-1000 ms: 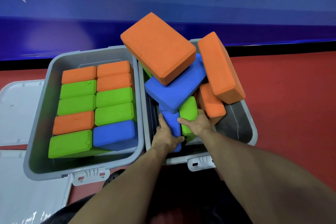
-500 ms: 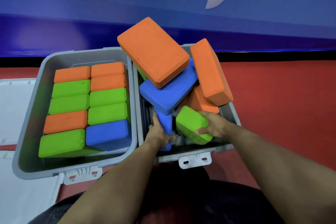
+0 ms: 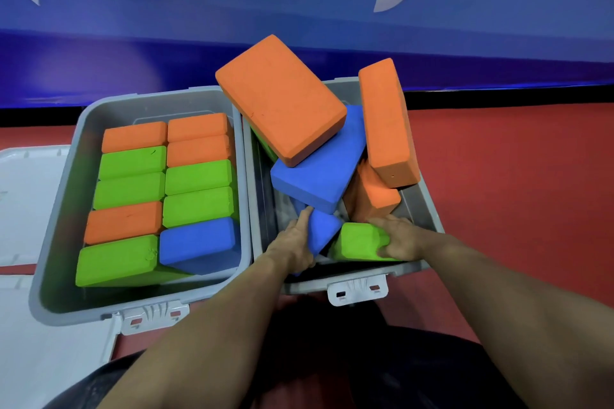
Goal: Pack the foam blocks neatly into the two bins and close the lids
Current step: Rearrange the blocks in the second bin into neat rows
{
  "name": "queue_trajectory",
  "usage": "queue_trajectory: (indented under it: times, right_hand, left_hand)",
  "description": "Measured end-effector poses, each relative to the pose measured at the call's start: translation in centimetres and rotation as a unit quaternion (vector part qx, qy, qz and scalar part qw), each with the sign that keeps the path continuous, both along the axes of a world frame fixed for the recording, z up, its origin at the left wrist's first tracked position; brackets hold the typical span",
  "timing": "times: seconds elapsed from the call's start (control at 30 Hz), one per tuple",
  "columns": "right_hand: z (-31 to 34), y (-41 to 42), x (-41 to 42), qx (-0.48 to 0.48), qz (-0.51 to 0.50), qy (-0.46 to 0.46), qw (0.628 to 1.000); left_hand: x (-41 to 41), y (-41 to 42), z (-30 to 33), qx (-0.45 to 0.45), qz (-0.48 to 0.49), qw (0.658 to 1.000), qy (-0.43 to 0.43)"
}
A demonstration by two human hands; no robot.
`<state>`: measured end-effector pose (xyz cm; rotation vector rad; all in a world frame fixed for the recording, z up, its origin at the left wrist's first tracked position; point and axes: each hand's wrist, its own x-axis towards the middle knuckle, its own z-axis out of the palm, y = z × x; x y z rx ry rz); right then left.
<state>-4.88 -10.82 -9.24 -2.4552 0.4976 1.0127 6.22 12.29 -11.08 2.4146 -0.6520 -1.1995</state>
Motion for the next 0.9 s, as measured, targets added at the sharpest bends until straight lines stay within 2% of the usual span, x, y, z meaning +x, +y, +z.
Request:
queue_trajectory:
  times: [0.17, 0.3, 0.67, 0.9]
  right_hand:
    - [-1.0, 1.0, -0.4, 0.005, -0.008, -0.032, 0.999]
    - [-1.2, 0.5, -0.5, 0.004, -0.001, -0.022, 1.0]
    - [-0.7, -0.3, -0.7, -0.002, -0.01, -0.013, 1.0]
    - [-0.3, -0.1, -0.6, -0.015, -0.022, -0.066, 0.997]
  left_hand:
    - [-0.2, 0.0, -0.1, 0.031, -0.037, 0.999, -0.006]
    - [0.0, 0.0, -0.3, 0.037, -0.045, 0.998, -0.012]
    - [-0.2, 1.1, -0.6, 0.003, -0.028, 0.999, -0.027]
    - [-1.4, 0.6, 0.3, 0.028, -0.035, 0.994, -0.1]
